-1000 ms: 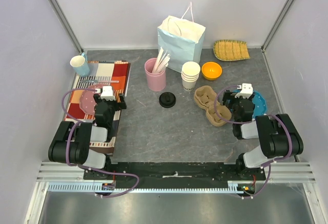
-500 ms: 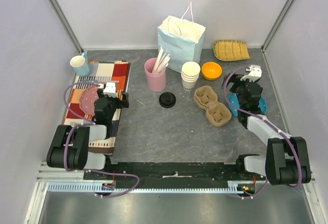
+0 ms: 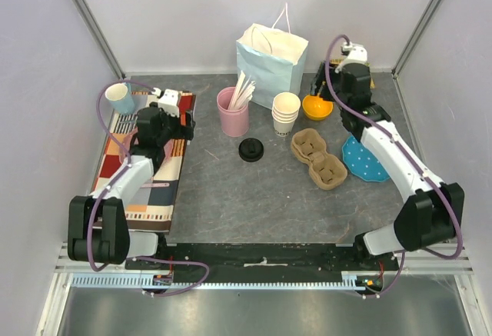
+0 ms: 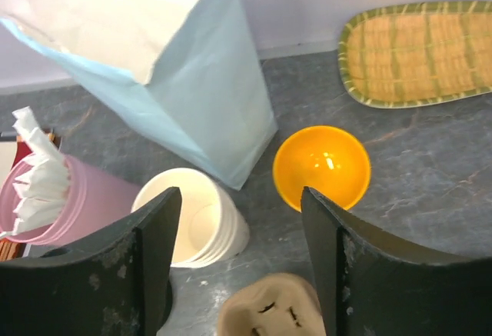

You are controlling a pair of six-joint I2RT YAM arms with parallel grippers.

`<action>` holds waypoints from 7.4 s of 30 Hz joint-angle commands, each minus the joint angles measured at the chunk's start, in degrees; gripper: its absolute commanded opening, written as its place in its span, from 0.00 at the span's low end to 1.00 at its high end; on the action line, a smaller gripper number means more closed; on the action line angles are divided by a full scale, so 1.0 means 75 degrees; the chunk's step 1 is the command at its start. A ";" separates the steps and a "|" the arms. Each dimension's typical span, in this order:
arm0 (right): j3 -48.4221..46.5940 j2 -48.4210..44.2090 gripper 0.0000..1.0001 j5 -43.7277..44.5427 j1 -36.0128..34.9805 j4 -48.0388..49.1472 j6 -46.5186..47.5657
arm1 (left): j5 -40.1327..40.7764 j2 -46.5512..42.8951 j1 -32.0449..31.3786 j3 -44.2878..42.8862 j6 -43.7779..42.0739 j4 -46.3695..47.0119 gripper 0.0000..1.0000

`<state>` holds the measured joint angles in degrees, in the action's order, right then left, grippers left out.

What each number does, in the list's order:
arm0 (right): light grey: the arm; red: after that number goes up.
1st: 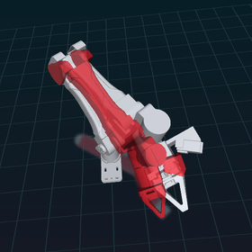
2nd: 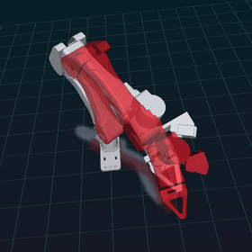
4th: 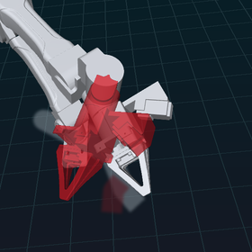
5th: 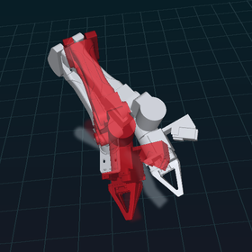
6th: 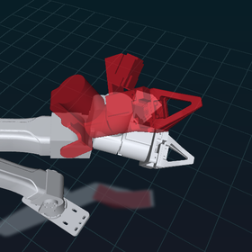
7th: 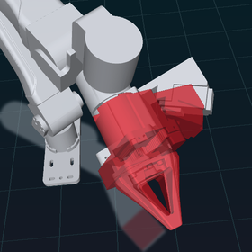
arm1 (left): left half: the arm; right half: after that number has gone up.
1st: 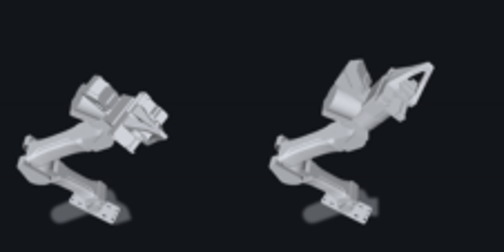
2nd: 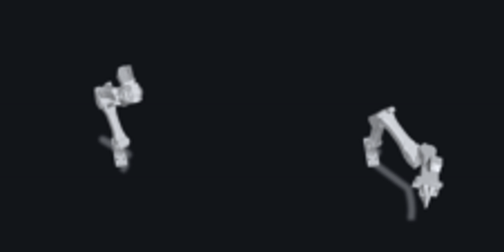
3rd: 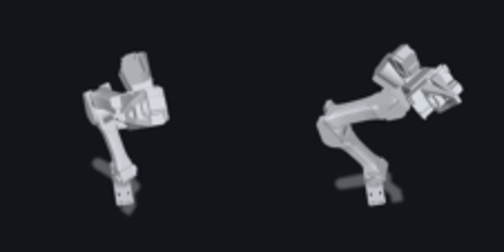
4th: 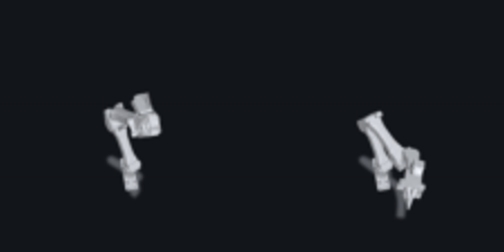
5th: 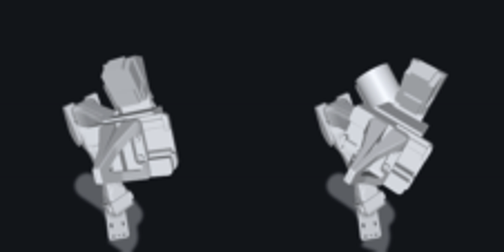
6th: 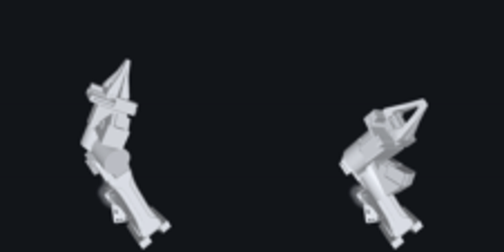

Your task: Pack the takeout coffee

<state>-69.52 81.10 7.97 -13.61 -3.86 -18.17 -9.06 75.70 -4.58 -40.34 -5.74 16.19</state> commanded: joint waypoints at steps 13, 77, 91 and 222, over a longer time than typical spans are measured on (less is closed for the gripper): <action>-0.3281 0.2674 0.64 0.0637 -0.0799 -0.3059 0.0512 | -0.1218 -0.0226 0.0025 -0.2731 0.0050 -0.4502 0.86; -0.5110 0.1996 0.00 0.0815 -0.1584 -0.3892 0.1626 | -0.1370 -0.0250 0.0025 -0.2766 -0.0126 -0.4642 0.86; -0.4173 0.0425 0.00 -0.2022 -0.2602 -0.4020 0.2376 | -0.1523 -0.0355 0.0024 -0.3118 -0.0079 -0.5052 0.84; -0.1864 0.4491 0.31 -0.4883 -0.3155 -0.3165 1.0204 | -0.0796 -0.0472 0.0025 -0.2766 -0.0606 -0.5357 0.82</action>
<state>-81.69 114.65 -28.12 -36.71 -27.83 57.19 -15.11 72.12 -4.58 -61.41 -8.29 -24.38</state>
